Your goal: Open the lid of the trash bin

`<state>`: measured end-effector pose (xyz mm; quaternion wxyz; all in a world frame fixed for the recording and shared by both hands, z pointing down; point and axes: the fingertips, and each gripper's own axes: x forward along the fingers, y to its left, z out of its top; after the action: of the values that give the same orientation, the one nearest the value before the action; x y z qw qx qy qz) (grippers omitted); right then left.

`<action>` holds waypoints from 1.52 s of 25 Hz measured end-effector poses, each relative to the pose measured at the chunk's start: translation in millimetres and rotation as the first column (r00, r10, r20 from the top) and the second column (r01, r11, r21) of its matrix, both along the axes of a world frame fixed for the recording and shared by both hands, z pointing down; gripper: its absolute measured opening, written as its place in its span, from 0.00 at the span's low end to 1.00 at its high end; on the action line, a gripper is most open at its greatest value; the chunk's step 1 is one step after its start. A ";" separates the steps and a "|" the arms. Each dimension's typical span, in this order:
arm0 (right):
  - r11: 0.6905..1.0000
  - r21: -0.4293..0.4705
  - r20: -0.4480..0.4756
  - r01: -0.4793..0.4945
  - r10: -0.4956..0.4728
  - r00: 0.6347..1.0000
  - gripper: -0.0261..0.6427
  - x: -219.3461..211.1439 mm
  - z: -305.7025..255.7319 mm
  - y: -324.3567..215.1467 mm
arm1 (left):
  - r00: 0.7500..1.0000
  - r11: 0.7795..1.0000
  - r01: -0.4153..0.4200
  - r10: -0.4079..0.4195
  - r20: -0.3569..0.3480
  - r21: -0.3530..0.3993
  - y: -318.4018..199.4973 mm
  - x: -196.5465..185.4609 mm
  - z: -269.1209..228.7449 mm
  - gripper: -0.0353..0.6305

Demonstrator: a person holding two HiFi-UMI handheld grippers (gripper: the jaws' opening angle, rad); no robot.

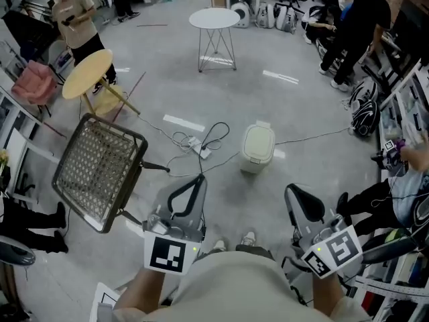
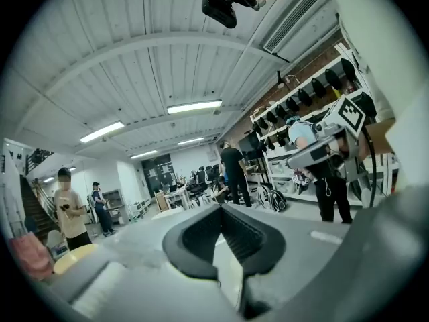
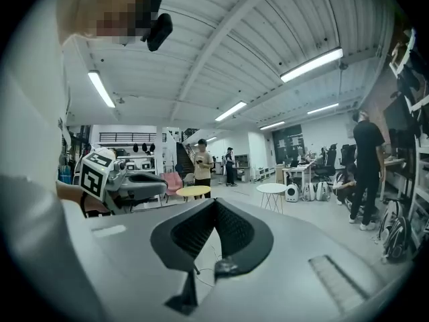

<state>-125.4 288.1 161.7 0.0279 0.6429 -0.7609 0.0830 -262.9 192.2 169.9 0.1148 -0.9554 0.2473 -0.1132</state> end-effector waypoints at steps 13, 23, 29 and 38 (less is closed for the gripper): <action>0.991 -0.085 0.005 0.106 -0.106 0.994 0.04 42.2 45.5 -41.0 | 0.995 0.992 0.097 -0.096 0.018 -0.076 -15.4 15.2 37.7 0.06; 0.959 -0.155 0.088 0.239 -0.228 0.970 0.04 190.2 92.9 -133.4 | 0.955 0.941 0.289 -0.269 0.127 -0.176 -112.0 151.0 85.6 0.06; 0.937 -0.206 0.165 0.282 -0.251 0.954 0.04 257.6 128.6 -185.0 | 0.943 0.942 0.294 -0.258 0.212 -0.163 -164.1 228.2 105.5 0.06; 0.850 -0.339 0.237 0.403 -0.338 0.911 0.04 296.0 217.7 -247.4 | 0.904 0.906 0.355 -0.271 0.329 -0.229 -201.2 275.1 173.3 0.06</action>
<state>170.6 40.7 379.4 0.1030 0.4564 -0.8396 0.2759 12.2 -9.0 343.2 -0.0081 -0.8819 0.3608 -0.3033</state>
